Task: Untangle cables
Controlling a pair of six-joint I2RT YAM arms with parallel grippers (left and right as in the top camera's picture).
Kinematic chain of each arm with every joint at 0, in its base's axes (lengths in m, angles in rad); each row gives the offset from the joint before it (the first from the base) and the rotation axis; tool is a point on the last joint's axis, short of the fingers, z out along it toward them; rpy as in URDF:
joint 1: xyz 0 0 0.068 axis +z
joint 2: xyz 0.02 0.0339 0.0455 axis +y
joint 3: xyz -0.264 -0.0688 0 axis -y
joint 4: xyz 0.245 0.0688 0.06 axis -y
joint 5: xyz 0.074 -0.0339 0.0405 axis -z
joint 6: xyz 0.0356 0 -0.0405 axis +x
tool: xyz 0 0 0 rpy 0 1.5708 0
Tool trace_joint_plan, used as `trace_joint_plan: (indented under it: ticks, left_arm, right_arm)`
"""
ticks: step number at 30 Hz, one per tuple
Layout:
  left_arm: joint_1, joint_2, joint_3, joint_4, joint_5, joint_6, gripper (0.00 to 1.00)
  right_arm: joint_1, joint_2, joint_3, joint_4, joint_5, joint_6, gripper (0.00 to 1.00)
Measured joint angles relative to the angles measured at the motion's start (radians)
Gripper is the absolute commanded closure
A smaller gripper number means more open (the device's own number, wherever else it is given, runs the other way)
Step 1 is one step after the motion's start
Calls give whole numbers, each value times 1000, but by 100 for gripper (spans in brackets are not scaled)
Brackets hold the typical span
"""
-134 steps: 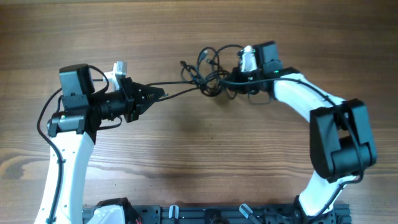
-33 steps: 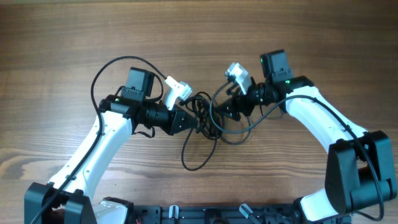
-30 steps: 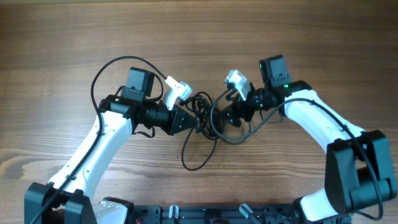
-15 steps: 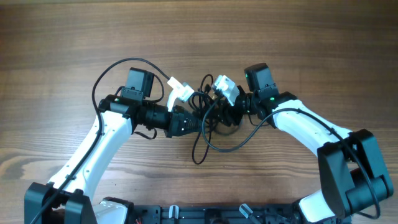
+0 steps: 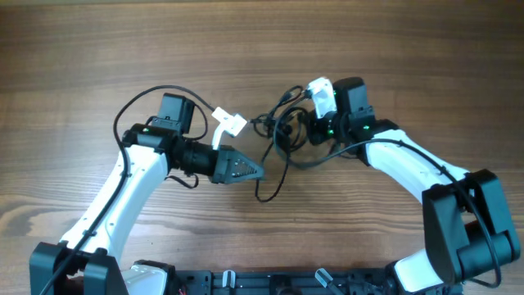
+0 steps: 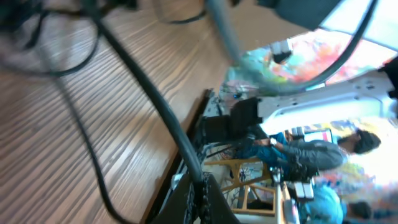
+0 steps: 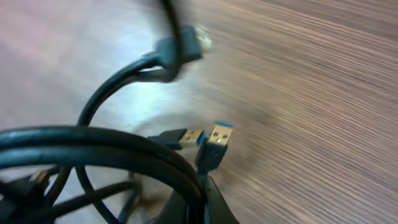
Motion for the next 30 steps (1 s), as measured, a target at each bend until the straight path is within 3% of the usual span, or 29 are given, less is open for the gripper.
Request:
trace_joint_plan:
  ticks: [6, 17, 30]
  left_arm:
    - [89, 0, 0, -21, -146, -101, 96]
    - [211, 0, 1, -35, -724, -502, 96]
    - [198, 0, 10, -19, -1030, -770, 96]
  right_arm:
    - [-56, 0, 0, -15, 42, 90, 96]
    - [-97, 0, 0, -37, 62, 184, 96]
    - [-83, 0, 0, -72, 119, 244, 96]
